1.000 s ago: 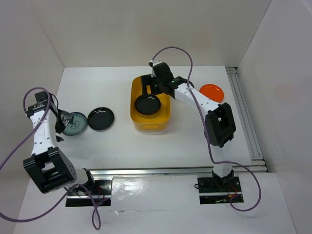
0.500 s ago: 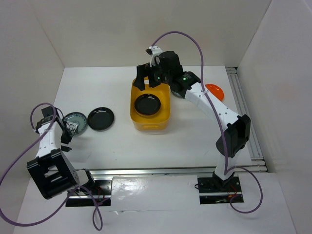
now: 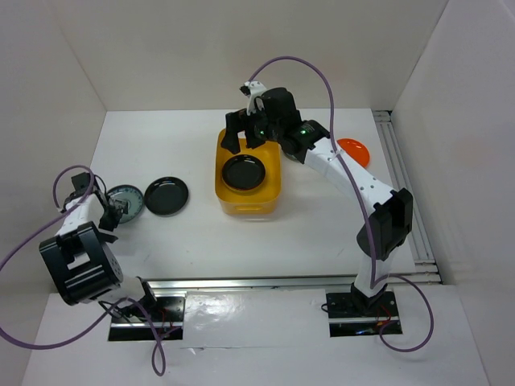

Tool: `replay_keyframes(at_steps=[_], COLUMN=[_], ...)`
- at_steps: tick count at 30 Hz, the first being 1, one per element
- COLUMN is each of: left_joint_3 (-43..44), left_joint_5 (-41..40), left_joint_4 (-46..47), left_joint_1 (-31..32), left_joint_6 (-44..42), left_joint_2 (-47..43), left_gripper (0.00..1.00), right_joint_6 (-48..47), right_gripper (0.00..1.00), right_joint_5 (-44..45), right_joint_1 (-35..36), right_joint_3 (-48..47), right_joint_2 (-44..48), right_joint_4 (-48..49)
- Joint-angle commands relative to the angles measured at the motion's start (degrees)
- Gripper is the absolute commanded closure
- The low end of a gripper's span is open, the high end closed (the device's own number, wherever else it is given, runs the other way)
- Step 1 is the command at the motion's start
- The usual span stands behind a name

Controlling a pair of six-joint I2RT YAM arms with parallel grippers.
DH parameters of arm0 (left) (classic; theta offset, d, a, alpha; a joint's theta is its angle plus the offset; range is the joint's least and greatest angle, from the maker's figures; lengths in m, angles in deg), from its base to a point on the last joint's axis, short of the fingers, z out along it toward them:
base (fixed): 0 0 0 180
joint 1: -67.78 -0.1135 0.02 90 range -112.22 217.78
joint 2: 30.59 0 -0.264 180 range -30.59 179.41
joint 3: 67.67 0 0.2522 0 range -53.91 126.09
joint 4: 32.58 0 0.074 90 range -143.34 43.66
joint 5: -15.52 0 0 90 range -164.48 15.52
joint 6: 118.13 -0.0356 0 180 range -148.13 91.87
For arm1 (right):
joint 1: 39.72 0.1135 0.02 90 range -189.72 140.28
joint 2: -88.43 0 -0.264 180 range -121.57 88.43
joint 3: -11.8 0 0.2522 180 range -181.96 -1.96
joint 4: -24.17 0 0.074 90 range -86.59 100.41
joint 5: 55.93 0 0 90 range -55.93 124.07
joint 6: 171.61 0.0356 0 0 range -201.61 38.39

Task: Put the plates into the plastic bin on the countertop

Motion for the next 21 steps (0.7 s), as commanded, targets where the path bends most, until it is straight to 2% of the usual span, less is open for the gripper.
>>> replay_keyframes(at_steps=[1, 5, 16, 21], left_joint_3=[1.27, 1.88, 6.01, 8.48], left_joint_5=[-1.68, -2.21, -4.59, -6.34], left_joint_4=[2.82, 5.12, 4.85, 3.19], left_joint_1=[-0.35, -0.35, 0.18, 1.41], left_joint_6=[1.38, -1.78, -1.79, -1.79], left_joint_2=[0.68, 3.92, 11.57, 14.82], left_gripper=[0.04, 0.05, 0.06, 0.11], right_joint_6=[-1.91, -2.43, -2.44, -2.44], right_gripper=[0.0, 0.0, 0.0, 0.0], right_joint_5=[1.36, 1.36, 1.89, 1.89], right_joint_1=[-0.08, -0.08, -0.08, -0.08], right_joint_3=[-0.6, -0.6, 1.33, 1.33], right_joint_2=[2.06, 3.2, 3.73, 3.73], right_joint_4=[0.34, -0.19, -0.19, -0.19])
